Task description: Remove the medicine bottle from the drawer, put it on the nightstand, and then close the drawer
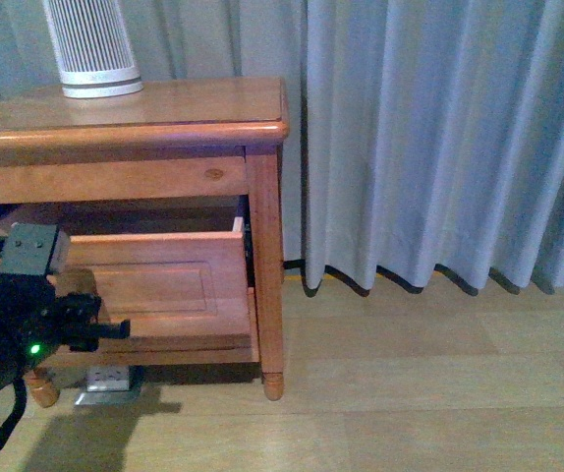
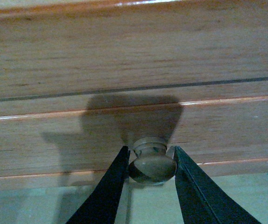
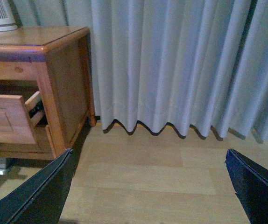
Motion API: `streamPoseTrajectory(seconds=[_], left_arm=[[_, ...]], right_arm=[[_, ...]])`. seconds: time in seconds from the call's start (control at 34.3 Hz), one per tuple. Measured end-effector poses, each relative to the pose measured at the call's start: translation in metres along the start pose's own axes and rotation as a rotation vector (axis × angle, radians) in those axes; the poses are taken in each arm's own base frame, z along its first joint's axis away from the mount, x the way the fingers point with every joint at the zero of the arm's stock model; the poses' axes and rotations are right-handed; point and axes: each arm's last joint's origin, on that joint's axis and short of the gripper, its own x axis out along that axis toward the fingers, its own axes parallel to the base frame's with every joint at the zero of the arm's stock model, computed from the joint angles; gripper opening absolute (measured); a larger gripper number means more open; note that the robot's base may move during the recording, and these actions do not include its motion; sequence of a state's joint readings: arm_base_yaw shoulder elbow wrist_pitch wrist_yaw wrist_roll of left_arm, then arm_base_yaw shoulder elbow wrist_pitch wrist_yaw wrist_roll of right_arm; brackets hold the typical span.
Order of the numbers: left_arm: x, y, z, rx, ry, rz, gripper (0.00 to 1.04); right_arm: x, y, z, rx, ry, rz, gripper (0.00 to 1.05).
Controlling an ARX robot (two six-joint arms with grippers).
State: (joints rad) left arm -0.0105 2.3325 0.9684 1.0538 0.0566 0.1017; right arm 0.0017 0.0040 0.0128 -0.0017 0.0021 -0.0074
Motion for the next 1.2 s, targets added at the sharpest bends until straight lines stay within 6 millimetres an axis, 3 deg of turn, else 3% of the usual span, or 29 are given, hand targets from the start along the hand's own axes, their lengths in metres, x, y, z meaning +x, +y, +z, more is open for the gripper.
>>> streamPoseTrajectory(seconds=[0.26,0.61,0.64,0.82,1.02,1.11,1.2], left_arm=[[-0.053,-0.007,-0.016,0.023,0.093,-0.030,0.24],[-0.073,-0.015,-0.020,0.035,0.161,-0.037,0.24],[-0.074,-0.015,-0.020,0.036,0.171,-0.039,0.26],[-0.093,-0.026,-0.040,0.086,0.310,-0.140,0.63],[-0.112,-0.012,-0.004,0.091,0.232,-0.074,0.98],[-0.126,-0.005,0.019,0.080,0.180,-0.040,0.98],[-0.149,0.002,0.056,0.043,0.093,-0.010,0.98]], right_arm=[[0.000,0.000,0.000,0.000,0.000,0.000,0.98],[0.000,0.000,0.000,0.000,0.000,0.000,0.98],[0.000,0.000,0.000,0.000,0.000,0.000,0.98],[0.000,0.000,0.000,0.000,0.000,0.000,0.98],[0.000,0.000,0.000,0.000,0.000,0.000,0.98],[0.000,0.000,0.000,0.000,0.000,0.000,0.98],[0.000,0.000,0.000,0.000,0.000,0.000,0.98]])
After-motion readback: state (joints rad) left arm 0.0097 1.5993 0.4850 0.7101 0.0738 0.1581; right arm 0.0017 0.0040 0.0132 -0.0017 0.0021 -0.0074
